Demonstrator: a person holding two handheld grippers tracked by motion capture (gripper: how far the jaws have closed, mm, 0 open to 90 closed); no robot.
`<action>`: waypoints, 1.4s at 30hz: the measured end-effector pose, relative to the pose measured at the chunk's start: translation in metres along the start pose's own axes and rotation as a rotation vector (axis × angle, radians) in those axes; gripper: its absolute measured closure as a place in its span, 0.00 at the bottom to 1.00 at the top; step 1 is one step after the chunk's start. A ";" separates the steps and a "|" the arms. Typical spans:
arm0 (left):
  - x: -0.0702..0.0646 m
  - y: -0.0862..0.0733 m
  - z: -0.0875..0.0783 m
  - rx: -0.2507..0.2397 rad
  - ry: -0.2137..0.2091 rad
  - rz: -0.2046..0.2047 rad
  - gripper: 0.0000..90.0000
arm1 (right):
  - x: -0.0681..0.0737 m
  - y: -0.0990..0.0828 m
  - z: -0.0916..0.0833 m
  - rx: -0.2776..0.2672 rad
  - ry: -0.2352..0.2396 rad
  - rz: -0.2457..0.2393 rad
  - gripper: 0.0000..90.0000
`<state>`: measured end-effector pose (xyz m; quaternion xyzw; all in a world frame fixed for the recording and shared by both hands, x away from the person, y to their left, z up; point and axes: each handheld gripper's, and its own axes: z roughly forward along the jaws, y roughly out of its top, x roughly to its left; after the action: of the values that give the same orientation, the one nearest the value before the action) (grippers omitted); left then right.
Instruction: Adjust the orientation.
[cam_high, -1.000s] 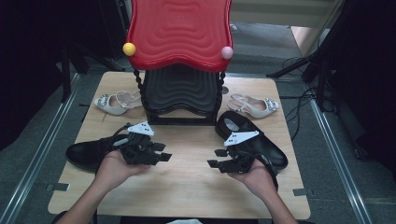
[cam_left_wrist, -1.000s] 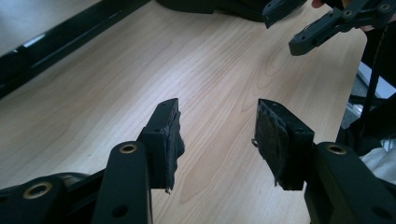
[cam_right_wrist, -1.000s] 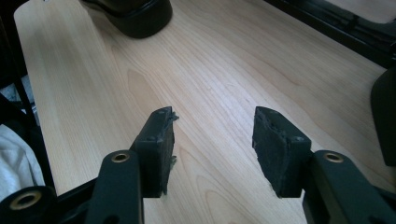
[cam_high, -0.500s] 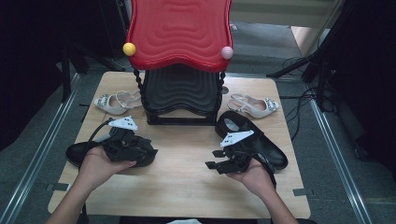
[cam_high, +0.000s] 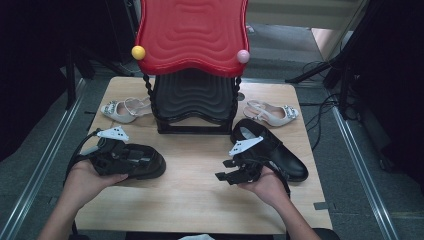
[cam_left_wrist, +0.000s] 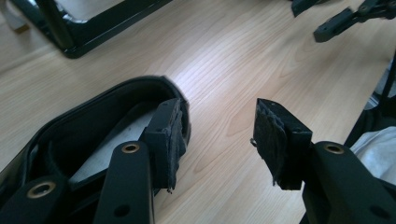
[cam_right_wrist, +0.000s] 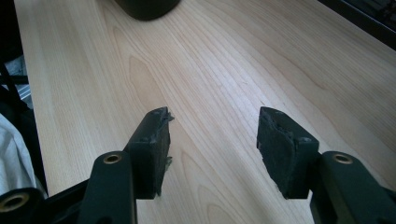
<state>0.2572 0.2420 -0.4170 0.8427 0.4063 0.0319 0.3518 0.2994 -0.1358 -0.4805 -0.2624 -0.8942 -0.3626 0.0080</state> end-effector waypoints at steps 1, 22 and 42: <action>0.000 0.000 0.000 0.000 0.000 0.000 0.58 | 0.000 0.000 0.000 0.000 0.000 0.000 0.50; 0.021 0.010 0.074 0.200 0.006 0.003 0.62 | 0.002 0.003 0.006 0.019 0.009 -0.020 0.50; 0.021 0.014 0.075 0.192 0.054 -0.003 0.83 | 0.001 0.003 0.009 0.023 0.010 -0.005 0.50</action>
<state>0.3055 0.2081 -0.4697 0.8707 0.4181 0.0149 0.2586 0.3012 -0.1276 -0.4848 -0.2582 -0.8990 -0.3534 0.0147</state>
